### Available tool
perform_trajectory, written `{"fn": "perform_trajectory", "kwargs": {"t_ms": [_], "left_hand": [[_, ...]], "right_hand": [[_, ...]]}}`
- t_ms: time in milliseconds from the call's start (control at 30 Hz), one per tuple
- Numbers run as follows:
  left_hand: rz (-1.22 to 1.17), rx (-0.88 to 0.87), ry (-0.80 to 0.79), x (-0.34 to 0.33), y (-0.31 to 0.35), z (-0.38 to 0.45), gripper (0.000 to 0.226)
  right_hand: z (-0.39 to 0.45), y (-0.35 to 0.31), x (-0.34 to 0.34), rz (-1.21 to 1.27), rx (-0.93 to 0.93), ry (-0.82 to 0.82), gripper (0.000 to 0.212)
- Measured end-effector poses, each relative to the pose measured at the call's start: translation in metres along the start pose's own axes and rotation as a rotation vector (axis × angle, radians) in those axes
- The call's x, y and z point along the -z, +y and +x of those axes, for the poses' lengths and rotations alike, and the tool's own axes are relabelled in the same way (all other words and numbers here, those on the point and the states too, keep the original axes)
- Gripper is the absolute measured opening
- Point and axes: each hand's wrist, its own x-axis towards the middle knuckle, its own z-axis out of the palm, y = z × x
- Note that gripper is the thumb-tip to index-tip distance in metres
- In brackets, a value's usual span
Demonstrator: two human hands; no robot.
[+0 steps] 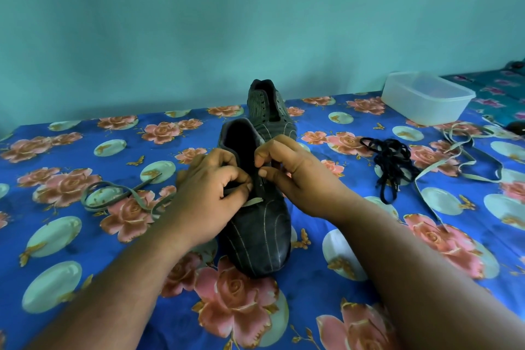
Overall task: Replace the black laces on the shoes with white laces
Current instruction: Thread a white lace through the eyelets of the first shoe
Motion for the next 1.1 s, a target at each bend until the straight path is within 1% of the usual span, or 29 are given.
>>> {"fn": "perform_trajectory", "kwargs": {"t_ms": [133,200,300,333,367,433,500,567,667,700,767,833,867,933,967,1033,1100], "left_hand": [[-0.061,-0.001,-0.014,-0.001,0.0,0.001,0.024],[-0.115,-0.008,-0.011,-0.001,-0.003,0.0,0.023],[-0.153,-0.002,0.031,-0.003,-0.002,-0.001,0.012],[-0.159,0.001,0.046,-0.005,-0.001,-0.001,0.01],[-0.161,0.003,0.059,-0.007,0.001,0.0,0.009],[-0.159,0.003,0.075,-0.008,0.001,0.0,0.012],[-0.166,-0.004,0.067,-0.007,-0.001,0.0,0.023],[-0.16,-0.024,0.056,-0.002,-0.003,-0.001,0.029],[-0.111,-0.086,0.022,0.009,-0.009,-0.002,0.042],[-0.119,-0.085,-0.002,0.013,-0.01,-0.002,0.05],[-0.189,-0.043,-0.073,0.021,-0.014,-0.004,0.074],[-0.232,0.018,-0.178,0.024,-0.019,-0.005,0.097],[-0.221,0.049,-0.236,0.025,-0.021,-0.005,0.103],[-0.16,0.111,-0.342,0.024,-0.024,-0.004,0.109],[-0.138,0.128,-0.38,0.023,-0.025,-0.004,0.109],[-0.132,0.124,-0.418,0.024,-0.027,-0.004,0.108],[-0.134,0.111,-0.44,0.025,-0.03,-0.004,0.115]], "right_hand": [[-0.001,-0.001,0.001,0.038,-0.007,0.001,0.013],[-0.001,-0.002,0.002,0.116,-0.037,0.0,0.016],[-0.002,-0.004,0.011,0.368,-0.204,-0.022,0.017],[-0.003,-0.003,0.016,0.427,-0.268,-0.053,0.018],[-0.004,-0.002,0.021,0.444,-0.31,-0.099,0.02],[-0.006,0.0,0.025,0.399,-0.325,-0.174,0.023],[-0.006,-0.001,0.024,0.375,-0.298,-0.162,0.017],[-0.005,0.001,0.021,0.387,-0.281,-0.137,0.009],[-0.005,0.002,0.017,0.493,-0.279,-0.139,0.002],[-0.005,0.003,0.017,0.549,-0.29,-0.14,0.004],[-0.004,0.004,0.016,0.614,-0.331,-0.136,0.01],[-0.003,0.005,0.017,0.64,-0.379,-0.122,0.01],[-0.003,0.005,0.018,0.658,-0.411,-0.114,0.008],[-0.002,0.003,0.022,0.734,-0.486,-0.059,0.01],[-0.001,0.004,0.025,0.779,-0.526,0.005,0.013],[0.001,0.01,0.031,0.817,-0.628,0.215,0.015],[0.0,0.026,0.042,0.761,-0.769,0.46,0.012]]}}
